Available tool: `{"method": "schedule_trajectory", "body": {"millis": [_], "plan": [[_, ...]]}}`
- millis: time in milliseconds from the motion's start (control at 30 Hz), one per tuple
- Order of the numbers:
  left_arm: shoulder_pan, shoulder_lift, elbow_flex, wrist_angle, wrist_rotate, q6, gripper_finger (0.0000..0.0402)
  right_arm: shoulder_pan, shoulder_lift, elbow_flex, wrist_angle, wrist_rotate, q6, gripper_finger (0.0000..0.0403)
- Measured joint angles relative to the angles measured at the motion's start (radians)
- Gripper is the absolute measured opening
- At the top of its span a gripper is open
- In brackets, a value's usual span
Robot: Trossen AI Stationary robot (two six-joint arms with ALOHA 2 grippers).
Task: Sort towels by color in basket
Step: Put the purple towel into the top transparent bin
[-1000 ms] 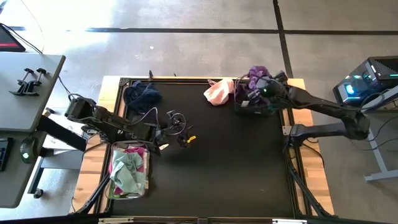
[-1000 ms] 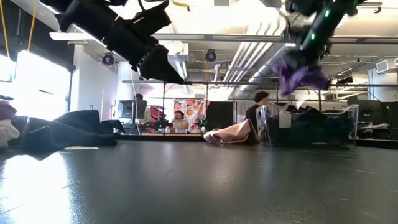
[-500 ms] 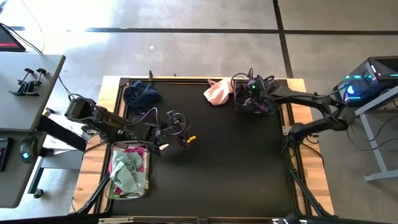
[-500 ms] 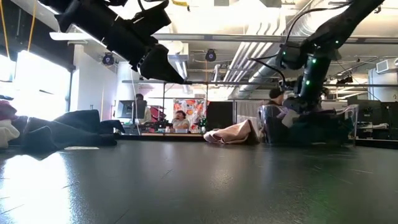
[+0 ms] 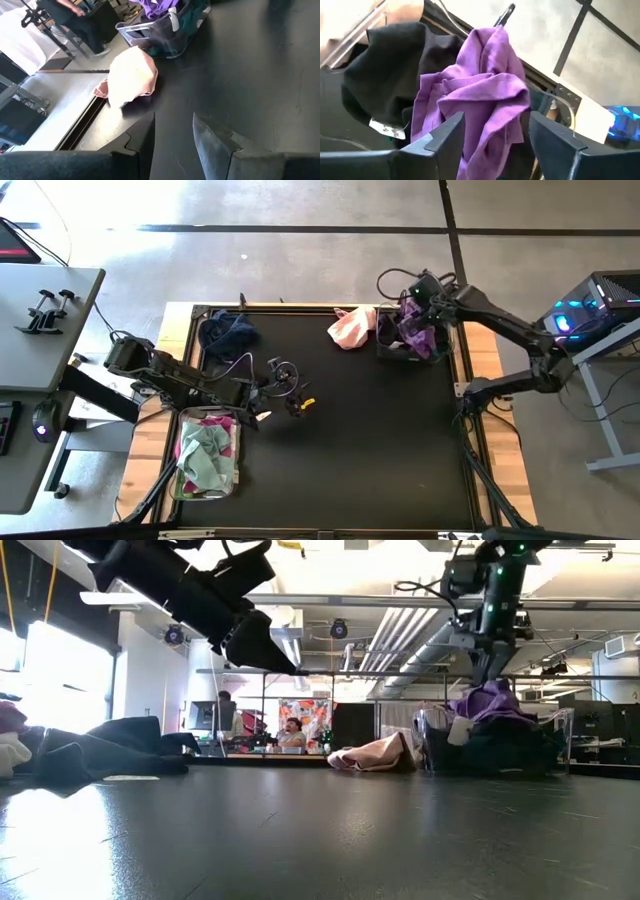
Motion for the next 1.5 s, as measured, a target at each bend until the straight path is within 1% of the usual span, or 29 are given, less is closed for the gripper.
{"method": "schedule_trajectory", "body": {"millis": [133,267,333,467,500,567,633,700,800,933,1000,1100,1167,1200,1233,1267,1367,1400,1433,1500], "plan": [[0.000,-0.001,0.000,0.009,0.003,0.000,0.0119,0.001,0.005,-0.014,0.027,-0.029,0.003,0.0175],[0.000,-0.001,0.000,0.011,0.010,0.000,0.0119,-0.019,0.024,-0.101,0.151,-0.049,0.013,0.0116],[0.000,-0.001,0.000,0.012,0.011,0.000,0.0119,-0.017,0.039,-0.160,0.244,-0.117,0.009,0.0084],[0.000,-0.001,0.000,0.012,0.011,0.000,0.0119,-0.007,0.092,-0.279,0.444,-0.273,-0.075,0.0026],[0.000,-0.001,0.000,0.012,0.011,0.000,0.0119,-0.006,0.105,-0.299,0.491,-0.304,-0.115,0.0015],[0.000,-0.001,0.000,0.012,0.011,0.000,0.0119,-0.006,0.124,-0.326,0.538,-0.323,-0.182,0.0006],[0.000,-0.001,0.000,0.012,0.011,-0.005,0.0119,-0.006,0.131,-0.331,0.537,-0.309,-0.218,0.0011],[0.000,-0.001,0.000,0.012,0.011,-0.018,0.0119,-0.009,0.131,-0.315,0.507,-0.287,-0.238,0.0027],[0.000,-0.001,0.000,0.012,0.011,-0.026,0.0119,-0.010,0.117,-0.267,0.434,-0.280,-0.274,0.0063],[0.000,-0.001,0.000,0.012,0.011,-0.026,0.0119,-0.009,0.077,-0.167,0.311,-0.280,-0.299,0.0117],[0.000,-0.001,0.000,0.011,0.011,-0.026,0.0119,-0.009,0.060,-0.111,0.220,-0.301,-0.296,0.0139],[-0.001,-0.001,0.000,0.011,0.011,-0.026,0.0119,-0.009,0.038,-0.049,0.131,-0.378,-0.306,0.0155],[-0.001,-0.001,0.000,0.011,0.011,-0.026,0.0119,-0.007,0.019,-0.041,0.142,-0.435,-0.299,0.0157],[-0.001,-0.001,0.000,0.011,0.011,-0.026,0.0119,-0.006,0.013,-0.042,0.158,-0.445,-0.278,0.0156],[-0.001,-0.001,0.000,0.011,0.011,-0.026,0.0119,-0.006,0.007,-0.048,0.180,-0.433,-0.243,0.0154],[-0.001,-0.001,0.000,0.011,0.011,-0.026,0.0119,-0.005,0.005,-0.056,0.196,-0.402,-0.206,0.0150],[-0.001,-0.001,0.000,0.010,0.011,-0.026,0.0119,-0.012,0.008,-0.109,0.239,-0.258,-0.106,0.0132],[-0.001,-0.001,0.000,0.010,0.011,-0.026,0.0119,-0.017,0.012,-0.133,0.257,-0.226,-0.077,0.0123],[-0.001,-0.001,0.000,0.010,0.011,-0.026,0.0119,-0.022,0.017,-0.159,0.272,-0.207,-0.055,0.0115],[-0.001,-0.001,0.000,0.010,0.012,-0.026,0.0119,-0.029,0.032,-0.219,0.301,-0.202,-0.036,0.0095]]}}
